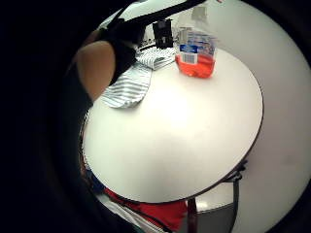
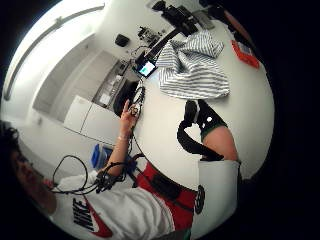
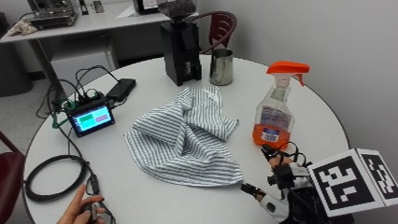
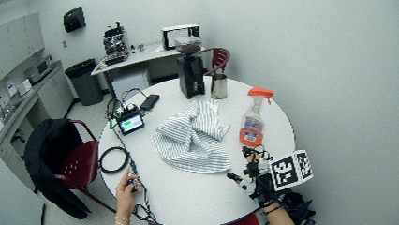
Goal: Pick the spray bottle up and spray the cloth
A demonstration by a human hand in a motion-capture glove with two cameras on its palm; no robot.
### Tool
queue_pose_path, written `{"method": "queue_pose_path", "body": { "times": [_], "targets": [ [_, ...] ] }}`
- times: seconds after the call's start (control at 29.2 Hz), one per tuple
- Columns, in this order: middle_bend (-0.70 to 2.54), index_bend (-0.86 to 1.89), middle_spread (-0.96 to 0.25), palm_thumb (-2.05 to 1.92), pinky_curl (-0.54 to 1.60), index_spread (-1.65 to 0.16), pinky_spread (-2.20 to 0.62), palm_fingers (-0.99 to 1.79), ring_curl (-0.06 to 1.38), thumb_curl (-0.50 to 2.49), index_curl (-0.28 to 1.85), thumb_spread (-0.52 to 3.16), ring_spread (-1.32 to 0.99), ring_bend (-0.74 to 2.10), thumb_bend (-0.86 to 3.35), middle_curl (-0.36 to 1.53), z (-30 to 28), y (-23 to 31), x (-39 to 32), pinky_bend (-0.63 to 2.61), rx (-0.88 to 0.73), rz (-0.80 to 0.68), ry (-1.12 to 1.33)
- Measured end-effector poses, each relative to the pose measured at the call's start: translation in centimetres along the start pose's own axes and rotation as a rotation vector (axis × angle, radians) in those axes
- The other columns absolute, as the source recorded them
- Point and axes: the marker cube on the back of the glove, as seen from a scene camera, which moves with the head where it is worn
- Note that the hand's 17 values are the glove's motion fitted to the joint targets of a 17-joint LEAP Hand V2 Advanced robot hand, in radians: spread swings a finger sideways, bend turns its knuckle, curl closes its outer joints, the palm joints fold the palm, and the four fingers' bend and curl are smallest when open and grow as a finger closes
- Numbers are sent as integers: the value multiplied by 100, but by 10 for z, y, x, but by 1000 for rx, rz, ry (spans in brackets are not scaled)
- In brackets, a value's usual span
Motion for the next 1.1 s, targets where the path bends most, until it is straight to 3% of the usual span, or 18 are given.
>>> {"method": "queue_pose_path", "body": {
  "times": [0.41,0.93,1.1],
  "targets": [
    [34,11,-2,72,23,-30,20,55,22,25,14,76,6,40,35,22,-2,0,0,43,1,-1,14],
    [32,12,-1,72,28,-33,23,52,27,32,18,95,6,40,20,29,-5,1,4,43,45,13,33],
    [31,16,0,70,31,-34,23,45,25,32,21,97,9,28,13,30,-6,1,8,47,104,51,30]
  ]
}}
